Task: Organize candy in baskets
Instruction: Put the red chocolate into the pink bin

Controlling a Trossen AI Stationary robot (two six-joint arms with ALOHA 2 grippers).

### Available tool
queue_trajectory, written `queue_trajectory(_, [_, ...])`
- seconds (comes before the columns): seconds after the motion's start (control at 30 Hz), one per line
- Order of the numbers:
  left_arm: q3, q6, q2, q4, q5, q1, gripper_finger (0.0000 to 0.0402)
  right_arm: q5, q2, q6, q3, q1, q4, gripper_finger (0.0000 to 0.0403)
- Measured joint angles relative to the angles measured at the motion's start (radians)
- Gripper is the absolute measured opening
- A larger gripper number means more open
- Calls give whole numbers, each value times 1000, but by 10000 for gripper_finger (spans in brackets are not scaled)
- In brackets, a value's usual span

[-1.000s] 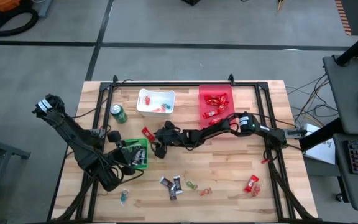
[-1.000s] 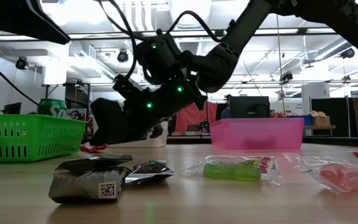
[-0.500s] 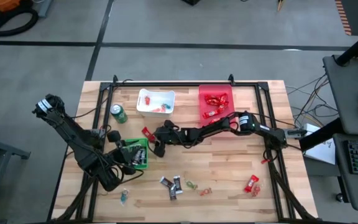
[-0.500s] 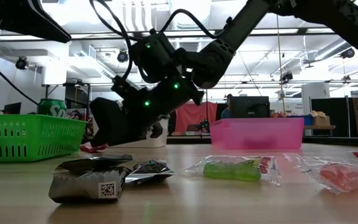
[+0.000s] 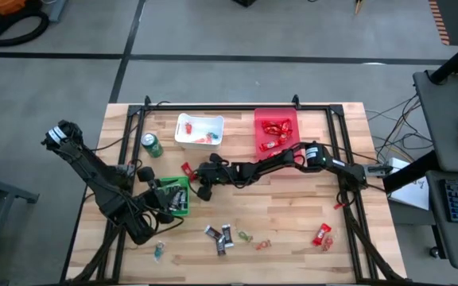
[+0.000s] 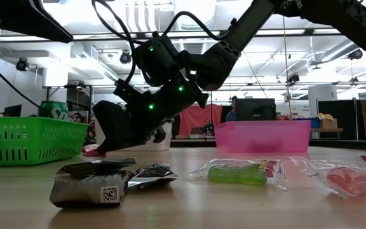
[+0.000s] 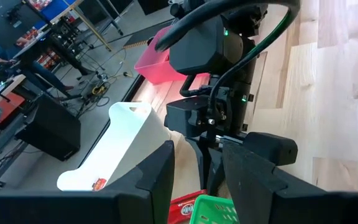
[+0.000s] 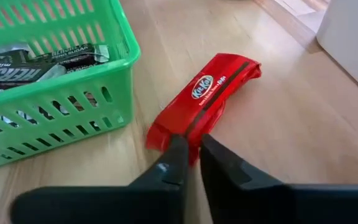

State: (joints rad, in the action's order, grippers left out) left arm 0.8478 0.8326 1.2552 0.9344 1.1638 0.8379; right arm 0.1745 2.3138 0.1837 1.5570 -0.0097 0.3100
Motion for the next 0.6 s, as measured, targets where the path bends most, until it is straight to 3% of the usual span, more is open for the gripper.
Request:
queue_trajectory(0.2, [0,0,0,-6,0,0,121,0,-10,-15,4,0,-48,9])
queue_trajectory(0.47, [0,30,0,-27,1,0,121,29,-124,-55,7,5,-400,8])
queue_trajectory(0.6, [0,30,1,-50,4,0,121,35,-154,-54,7,12,-441,8])
